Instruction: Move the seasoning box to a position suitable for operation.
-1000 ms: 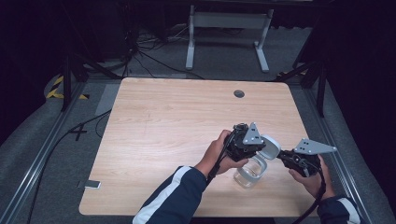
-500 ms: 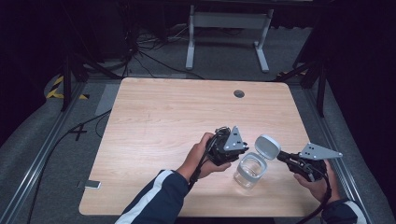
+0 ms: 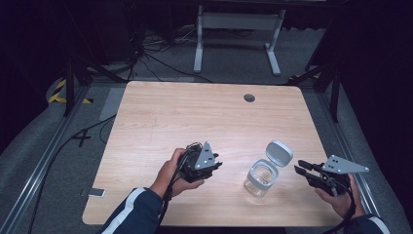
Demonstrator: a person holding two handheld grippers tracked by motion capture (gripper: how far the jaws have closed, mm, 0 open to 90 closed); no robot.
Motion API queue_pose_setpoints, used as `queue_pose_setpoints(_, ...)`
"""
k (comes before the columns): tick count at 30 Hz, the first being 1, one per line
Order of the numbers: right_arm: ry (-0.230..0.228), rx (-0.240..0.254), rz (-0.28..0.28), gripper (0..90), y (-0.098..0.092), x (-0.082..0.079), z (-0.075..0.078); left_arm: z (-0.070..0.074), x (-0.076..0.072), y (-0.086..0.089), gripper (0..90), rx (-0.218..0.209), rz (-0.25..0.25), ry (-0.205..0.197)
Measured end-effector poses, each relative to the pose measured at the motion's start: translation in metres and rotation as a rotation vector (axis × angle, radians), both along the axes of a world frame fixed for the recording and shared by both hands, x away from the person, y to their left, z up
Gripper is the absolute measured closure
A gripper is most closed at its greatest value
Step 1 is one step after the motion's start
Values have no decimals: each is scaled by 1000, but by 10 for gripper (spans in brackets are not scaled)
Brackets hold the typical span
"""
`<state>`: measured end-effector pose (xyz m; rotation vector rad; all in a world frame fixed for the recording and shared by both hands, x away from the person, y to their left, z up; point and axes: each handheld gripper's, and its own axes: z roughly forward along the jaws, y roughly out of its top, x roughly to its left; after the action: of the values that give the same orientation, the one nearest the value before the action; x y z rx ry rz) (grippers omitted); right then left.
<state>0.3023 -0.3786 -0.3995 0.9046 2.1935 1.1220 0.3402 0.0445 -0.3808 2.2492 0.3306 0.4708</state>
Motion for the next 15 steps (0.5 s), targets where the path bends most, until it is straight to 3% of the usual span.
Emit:
queue_pose_setpoints(7, 15, -22, -15, 634, -5, -2, -5, -21, -4, 34, 556, 28, 48, 16)
queue_pose_setpoints(15, 35, -60, -34, 574, -10, -5, -15, -44, -9, 75, 420, 84, 136, 26)
